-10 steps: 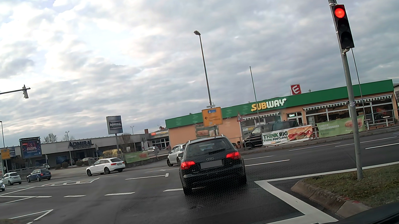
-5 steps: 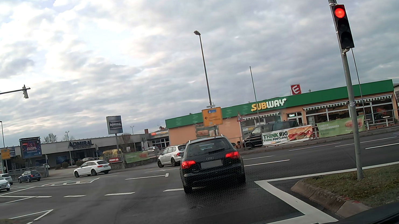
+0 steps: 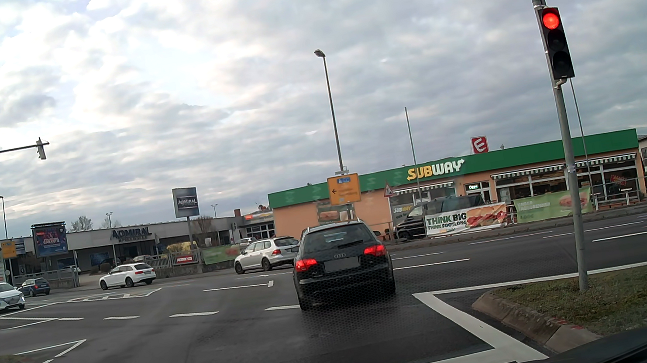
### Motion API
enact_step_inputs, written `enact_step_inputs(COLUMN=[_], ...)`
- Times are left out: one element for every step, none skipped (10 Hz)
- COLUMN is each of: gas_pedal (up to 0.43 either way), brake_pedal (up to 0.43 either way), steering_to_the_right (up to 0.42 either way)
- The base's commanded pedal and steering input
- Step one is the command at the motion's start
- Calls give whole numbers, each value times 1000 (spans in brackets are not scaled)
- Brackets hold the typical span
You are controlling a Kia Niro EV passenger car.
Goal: Follow the waypoints while adhering to traffic rules and regulations
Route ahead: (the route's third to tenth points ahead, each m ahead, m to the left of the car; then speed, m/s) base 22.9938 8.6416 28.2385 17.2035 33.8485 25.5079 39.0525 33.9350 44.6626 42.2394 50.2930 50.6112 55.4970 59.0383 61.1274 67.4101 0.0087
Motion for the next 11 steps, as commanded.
enact_step_inputs(gas_pedal=[0,0,0,0,0,0,0,0,0,0,0], brake_pedal=[305,305,305,305,311,311,311,311,311,311,311], steering_to_the_right=[32,32,32,32,33,32,33,33,33,33,33])
